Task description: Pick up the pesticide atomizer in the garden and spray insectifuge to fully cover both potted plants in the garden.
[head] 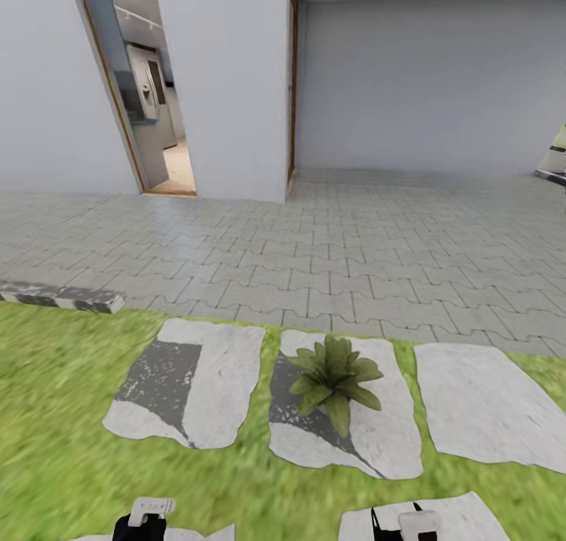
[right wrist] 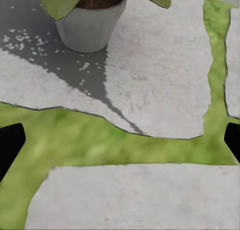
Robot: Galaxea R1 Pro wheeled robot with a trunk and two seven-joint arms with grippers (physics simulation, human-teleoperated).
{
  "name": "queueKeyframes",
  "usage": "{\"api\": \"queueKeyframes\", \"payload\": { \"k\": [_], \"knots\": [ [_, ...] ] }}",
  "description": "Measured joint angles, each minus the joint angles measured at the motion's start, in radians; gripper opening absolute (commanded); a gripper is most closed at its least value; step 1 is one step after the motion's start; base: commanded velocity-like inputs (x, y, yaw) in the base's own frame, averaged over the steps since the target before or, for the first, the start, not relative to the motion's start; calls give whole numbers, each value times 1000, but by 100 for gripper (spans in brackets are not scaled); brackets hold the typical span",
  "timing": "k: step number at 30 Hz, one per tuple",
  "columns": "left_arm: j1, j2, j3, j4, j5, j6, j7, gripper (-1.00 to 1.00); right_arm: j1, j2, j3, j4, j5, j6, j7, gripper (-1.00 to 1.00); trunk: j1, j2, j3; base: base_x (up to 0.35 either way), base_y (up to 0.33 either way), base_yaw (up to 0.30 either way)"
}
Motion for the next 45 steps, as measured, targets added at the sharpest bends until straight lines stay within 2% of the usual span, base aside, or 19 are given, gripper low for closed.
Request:
{"api": "queueKeyframes", "payload": {
  "k": [11, 38, 45],
  "knots": [
    [0, 0, 0, 0, 0, 0, 0, -100, -1, -1, 0, 0, 0, 0, 1, 100, 0, 0, 9, 295, 71, -196],
    [0, 0, 2, -1, 0, 2, 0, -100, 0, -1, 0, 0, 0, 0, 1, 100, 1, 0, 35, 5, 1, -209],
    [0, 0, 0, -1, 0, 1, 0, -100, 0, 0, 0, 0, 0, 0, 1, 100, 1, 0, 41, 0, 232, -181]
  ]
}}
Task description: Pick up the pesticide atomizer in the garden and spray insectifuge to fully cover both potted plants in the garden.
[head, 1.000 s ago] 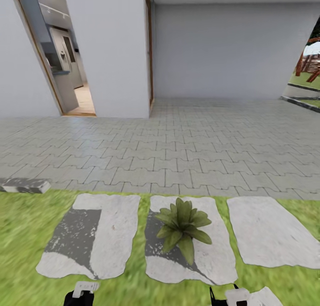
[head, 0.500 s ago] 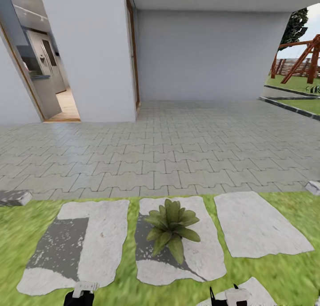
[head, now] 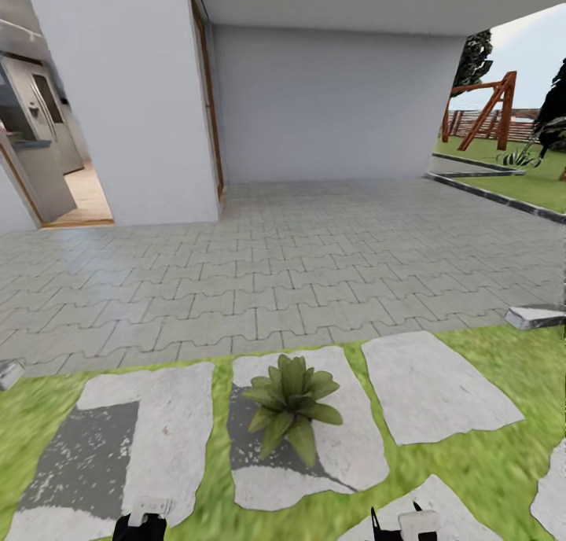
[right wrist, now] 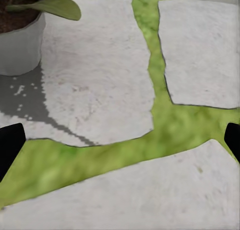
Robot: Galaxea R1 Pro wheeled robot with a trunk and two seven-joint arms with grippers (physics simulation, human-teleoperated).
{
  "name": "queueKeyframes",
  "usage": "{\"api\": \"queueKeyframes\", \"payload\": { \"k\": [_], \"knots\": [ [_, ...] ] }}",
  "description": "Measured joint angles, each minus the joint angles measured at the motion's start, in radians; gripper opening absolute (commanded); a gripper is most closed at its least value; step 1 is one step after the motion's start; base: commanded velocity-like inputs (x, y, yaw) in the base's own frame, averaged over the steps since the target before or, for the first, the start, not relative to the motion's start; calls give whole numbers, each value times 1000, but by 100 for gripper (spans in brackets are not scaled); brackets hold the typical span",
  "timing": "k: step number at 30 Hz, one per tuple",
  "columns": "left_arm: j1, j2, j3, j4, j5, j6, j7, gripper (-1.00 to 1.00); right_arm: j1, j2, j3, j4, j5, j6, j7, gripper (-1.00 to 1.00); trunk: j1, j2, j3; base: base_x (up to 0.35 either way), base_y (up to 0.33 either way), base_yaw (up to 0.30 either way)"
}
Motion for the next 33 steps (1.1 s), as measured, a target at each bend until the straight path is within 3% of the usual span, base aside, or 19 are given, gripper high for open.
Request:
{"api": "queueKeyframes", "payload": {
  "k": [6, 19, 20, 25, 27, 31, 32, 33],
  "knots": [
    [0, 0, 0, 0, 0, -1, 0, -100, -1, 1, 0, 0, 1, 0, 1, 100, 0, 0, 1, 0, 231, -20],
    [0, 0, -9, -13, -1, 1, -13, -100, -1, 1, 0, -4, 1, -1, -1, 100, 0, 0, 2, 0, 7, -36],
    [-1, 0, -16, -14, -5, 2, -16, -100, -1, 0, 0, -3, 1, -1, -1, 100, 0, 0, 2, 0, 0, -245],
    [-14, 2, -140, -18, -97, 6, -45, -100, -1, -2, -1, -5, 0, -1, -2, 100, 0, 0, 4, 0, 0, -276],
    [-13, 7, -162, -18, -118, 8, -85, -100, -1, -3, -1, -6, 0, -1, -1, 100, 0, 0, 5, 0, 0, -261],
    [-39, 33, -169, -19, -149, 14, -335, -100, -1, -2, 5, -7, 15, 1, 8, 100, 0, 0, 6, 0, 0, -75],
    [-59, 49, -166, -19, -168, 15, -412, -100, -1, -3, 15, -9, 52, 2, 33, 100, 0, 0, 6, 0, 0, -13],
    [-75, 62, -168, -19, -192, 14, -476, -100, -1, -5, 41, -13, 116, 5, 81, 100, 0, 0, 6, 0, 0, -8]
  ]
}}
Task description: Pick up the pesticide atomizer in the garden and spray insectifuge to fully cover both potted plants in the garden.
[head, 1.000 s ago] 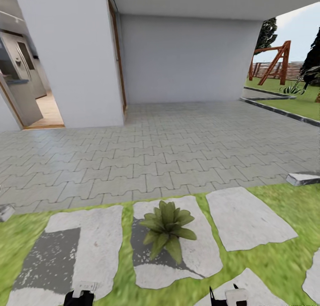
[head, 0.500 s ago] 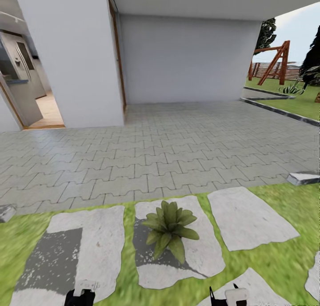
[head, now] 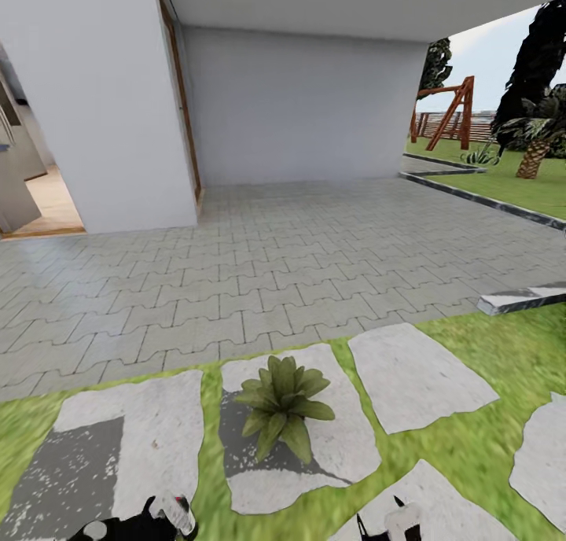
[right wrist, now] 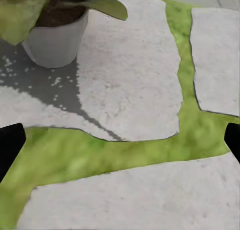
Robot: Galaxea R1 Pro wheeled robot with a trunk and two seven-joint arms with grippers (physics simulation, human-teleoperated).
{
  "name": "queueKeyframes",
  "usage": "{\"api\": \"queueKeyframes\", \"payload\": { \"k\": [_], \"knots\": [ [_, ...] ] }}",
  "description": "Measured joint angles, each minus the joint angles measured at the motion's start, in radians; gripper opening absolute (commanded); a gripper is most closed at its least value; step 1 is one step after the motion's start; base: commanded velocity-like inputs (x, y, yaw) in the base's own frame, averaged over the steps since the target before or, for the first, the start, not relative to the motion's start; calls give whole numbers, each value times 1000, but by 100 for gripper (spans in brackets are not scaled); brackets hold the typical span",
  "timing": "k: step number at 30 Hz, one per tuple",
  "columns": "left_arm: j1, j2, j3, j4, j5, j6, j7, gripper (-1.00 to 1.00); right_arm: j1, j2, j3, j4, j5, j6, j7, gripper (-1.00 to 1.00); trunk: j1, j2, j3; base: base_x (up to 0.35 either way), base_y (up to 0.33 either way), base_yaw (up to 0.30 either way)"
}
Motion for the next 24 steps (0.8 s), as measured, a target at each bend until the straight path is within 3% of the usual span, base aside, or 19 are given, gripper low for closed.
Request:
{"api": "queueKeyframes", "payload": {
  "k": [3, 4, 5, 6, 8, 10, 13, 16, 18, 24],
  "knots": [
    [-32, 18, 3, -19, -86, 0, -106, -100, -3, -5, 34, -49, 153, 58, 126, 100, 0, 0, 0, 0, 0, -3],
    [-45, 24, 5, -37, -137, 2, -142, -100, -8, -6, 41, -85, 194, 117, 186, 100, 0, 0, 0, 0, 0, -1],
    [-52, 27, 3, -49, -173, 7, -163, -100, -12, -6, 41, -117, 210, 163, 233, 100, 0, 0, 0, 0, 0, 0],
    [-60, 30, 4, -70, -220, 23, -189, -100, -17, -7, 49, -175, 214, 228, 308, 100, 0, 0, 0, 0, 0, 0],
    [-73, 34, 1, -101, -272, 60, -220, -100, -20, -11, 56, -260, 214, 298, 421, 100, 0, 0, 0, 0, 0, 0],
    [-86, 36, -2, -146, -316, 113, -274, -100, -22, -13, 55, -349, 216, 345, 566, 100, 0, 0, 0, 0, 0, 0],
    [-95, 35, -4, -217, -351, 146, -351, -100, -27, -14, 53, -445, 217, 367, 676, 100, 0, 0, 0, 0, 0, 0],
    [-98, 24, -2, -298, -404, 174, -441, -100, -43, -12, 57, -502, 218, 390, 734, 100, 0, 0, 0, 0, 0, 0],
    [-98, 20, -1, -331, -424, 210, -467, -100, -48, -10, 58, -511, 218, 397, 761, 100, 0, 0, 0, 0, 0, 0],
    [-98, -4, -2, -372, -436, 245, -507, -100, -61, -5, 60, -516, 218, 402, 873, 100, 0, 0, 0, 0, 0, 0]
  ]
}}
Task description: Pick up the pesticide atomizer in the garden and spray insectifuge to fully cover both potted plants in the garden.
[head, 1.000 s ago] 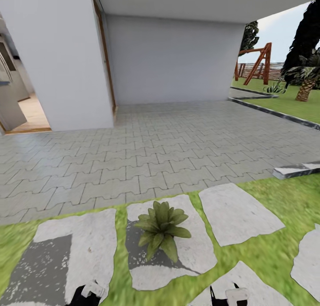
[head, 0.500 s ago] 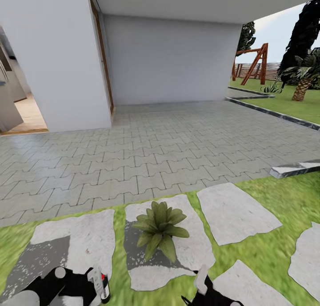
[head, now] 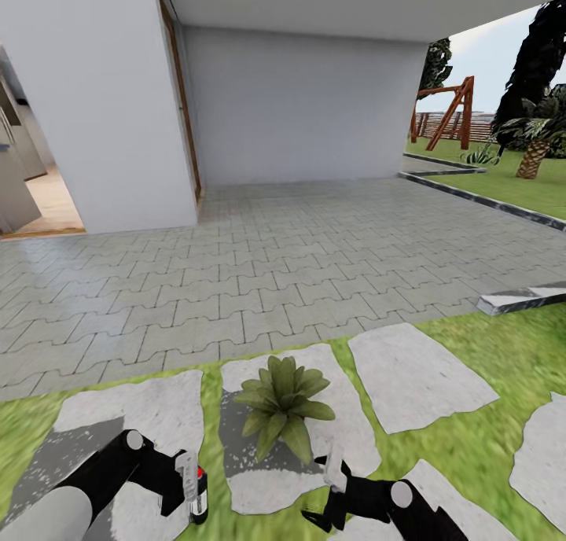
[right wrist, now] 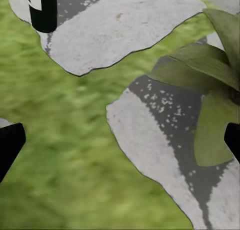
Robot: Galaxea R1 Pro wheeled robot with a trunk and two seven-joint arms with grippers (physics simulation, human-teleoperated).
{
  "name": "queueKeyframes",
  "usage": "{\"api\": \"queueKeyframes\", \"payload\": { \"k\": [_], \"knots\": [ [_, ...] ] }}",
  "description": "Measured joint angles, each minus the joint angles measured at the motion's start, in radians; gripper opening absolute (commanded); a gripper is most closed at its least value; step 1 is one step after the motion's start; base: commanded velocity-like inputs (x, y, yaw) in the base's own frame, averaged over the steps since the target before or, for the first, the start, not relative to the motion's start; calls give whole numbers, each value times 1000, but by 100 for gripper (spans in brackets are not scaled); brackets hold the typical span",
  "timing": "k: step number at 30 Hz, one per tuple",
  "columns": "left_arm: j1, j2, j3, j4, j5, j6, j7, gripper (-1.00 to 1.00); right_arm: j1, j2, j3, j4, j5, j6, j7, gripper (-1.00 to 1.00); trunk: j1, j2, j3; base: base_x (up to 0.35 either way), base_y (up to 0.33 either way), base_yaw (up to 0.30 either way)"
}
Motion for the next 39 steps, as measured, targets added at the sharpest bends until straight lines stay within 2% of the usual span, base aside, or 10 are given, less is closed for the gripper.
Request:
{"api": "queueKeyframes", "payload": {
  "k": [2, 3, 7, 11, 13, 15, 19, 24, 32, 39],
  "knots": [
    [0, -19, -6, -3, -1, 1, -14, -100, -20, 2, 0, 0, 0, 0, 17, 100, 0, 0, 0, 0, 0, 0],
    [0, -26, -10, -4, -2, 2, -17, -100, -31, 4, 1, 1, 0, 1, 20, -100, 0, 0, 0, 0, 0, 0],
    [0, -50, -26, -5, -2, 2, -21, -100, -68, 7, 4, 1, 0, 2, 27, -100, 0, 0, 0, 0, 0, 0],
    [0, -59, -29, -5, -1, 2, -22, -100, -83, 30, 70, 0, 0, 2, 73, -100, 0, 0, 0, 0, 0, 0],
    [0, -66, -35, -5, -3, 2, -21, -100, -86, 43, 81, 0, 2, 2, 83, -100, 0, 0, 0, 0, 0, 0],
    [0, -76, -59, -5, -22, 4, -18, -100, -88, 51, 85, -1, 0, 2, 88, -100, 0, 0, 0, 0, 0, 0],
    [0, -94, -71, -5, -44, 6, -13, -100, -92, 69, 102, -21, 0, 2, 107, -100, 0, 0, 0, 0, 0, 0],
    [0, -104, -73, -5, -47, 5, -13, -100, -94, 80, 107, -41, 1, 2, 169, -100, 0, 0, 0, 0, 0, 0],
    [0, -124, -71, -5, -42, 0, -21, -100, -95, 84, 108, -43, 1, 2, 174, -100, 0, 0, 0, 0, 0, 0],
    [1, -127, -69, -3, -32, -10, -26, -100, -95, 83, 109, -40, 2, 2, 174, -100, 0, 0, 0, 0, 0, 0]
  ]
}}
